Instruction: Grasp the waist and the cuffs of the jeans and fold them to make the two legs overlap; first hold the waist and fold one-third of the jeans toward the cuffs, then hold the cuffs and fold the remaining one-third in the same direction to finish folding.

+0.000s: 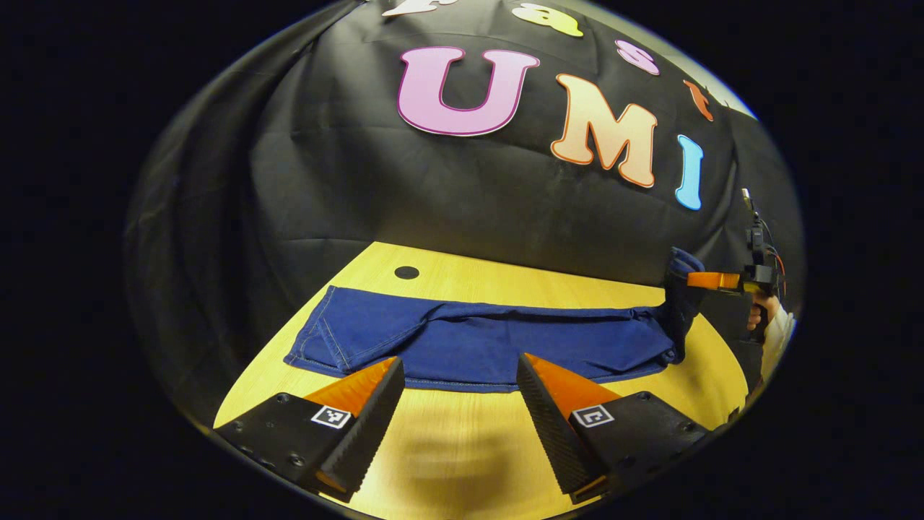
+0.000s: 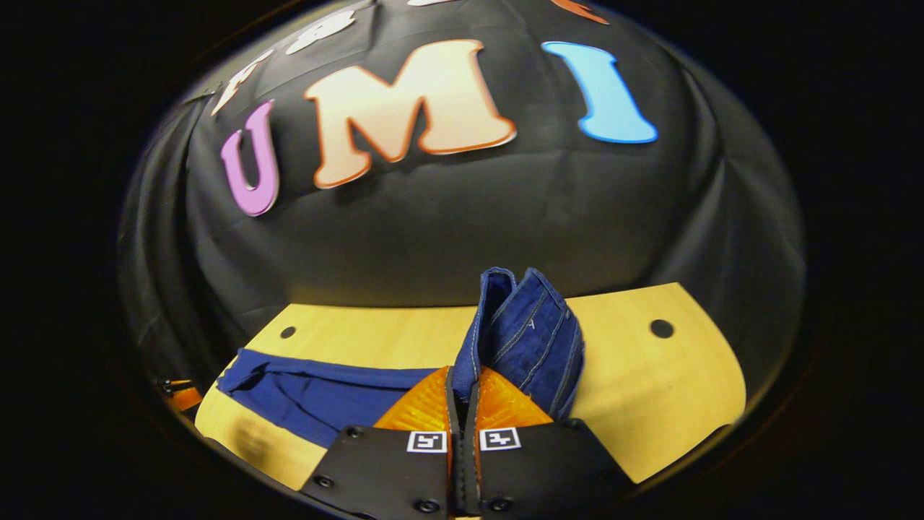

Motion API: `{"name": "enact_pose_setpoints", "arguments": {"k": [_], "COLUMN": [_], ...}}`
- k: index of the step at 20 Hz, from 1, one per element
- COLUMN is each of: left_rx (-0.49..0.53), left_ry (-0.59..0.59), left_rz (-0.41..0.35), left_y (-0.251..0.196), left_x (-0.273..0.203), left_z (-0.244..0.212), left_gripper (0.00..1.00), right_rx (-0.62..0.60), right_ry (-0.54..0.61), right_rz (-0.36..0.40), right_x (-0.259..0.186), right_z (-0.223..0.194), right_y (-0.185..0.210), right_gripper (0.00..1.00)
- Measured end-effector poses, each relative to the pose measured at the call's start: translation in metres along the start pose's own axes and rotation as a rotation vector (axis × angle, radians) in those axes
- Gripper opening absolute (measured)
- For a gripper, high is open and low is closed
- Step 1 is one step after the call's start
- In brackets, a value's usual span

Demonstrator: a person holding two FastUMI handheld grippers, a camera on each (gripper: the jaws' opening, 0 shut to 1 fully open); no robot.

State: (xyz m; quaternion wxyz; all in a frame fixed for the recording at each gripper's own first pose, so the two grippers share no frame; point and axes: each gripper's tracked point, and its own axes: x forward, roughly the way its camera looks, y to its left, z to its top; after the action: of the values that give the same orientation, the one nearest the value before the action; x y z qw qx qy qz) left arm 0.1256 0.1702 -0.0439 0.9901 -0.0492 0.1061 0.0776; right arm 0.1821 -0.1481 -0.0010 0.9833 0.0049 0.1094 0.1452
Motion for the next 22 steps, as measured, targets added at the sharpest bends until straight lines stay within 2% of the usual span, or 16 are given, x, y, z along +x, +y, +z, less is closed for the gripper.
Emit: {"name": "enact_pose_setpoints", "arguments": {"k": [5,7,8,13,16,20,22], "left_rx": [-0.038,-0.065,-0.071,-0.042,0.000,0.049,0.044], "left_ry": [0.016,0.022,0.023,0.004,0.011,-0.009,-0.027], "left_rz": [-0.015,-0.020,-0.020,-0.004,0.056,0.123,0.157], "left_y": [0.008,0.010,0.012,0.030,0.062,0.103,0.124], "left_x": [0.004,0.006,0.005,0.004,0.012,0.025,0.034], "left_z": [-0.010,-0.011,-0.010,-0.003,-0.004,0.008,0.014], "left_gripper": [0.95,0.95,0.95,0.95,0.95,0.94,0.94], "right_rx": [-0.148,-0.181,-0.198,-0.210,-0.268,-0.337,-0.321], "right_ry": [0.002,0.030,0.068,0.269,0.335,0.299,0.308], "right_rz": [0.171,0.237,0.247,0.225,0.197,0.180,0.205], "right_x": [-0.062,-0.080,-0.082,-0.055,-0.052,-0.057,-0.059], "right_z": [0.038,0.041,0.039,0.013,-0.018,-0.012,-0.014], "right_y": [-0.014,-0.024,-0.036,-0.091,-0.113,-0.114,-0.103], "right_gripper": [0.02,0.02,0.02,0.02,0.02,0.02,0.07]}}
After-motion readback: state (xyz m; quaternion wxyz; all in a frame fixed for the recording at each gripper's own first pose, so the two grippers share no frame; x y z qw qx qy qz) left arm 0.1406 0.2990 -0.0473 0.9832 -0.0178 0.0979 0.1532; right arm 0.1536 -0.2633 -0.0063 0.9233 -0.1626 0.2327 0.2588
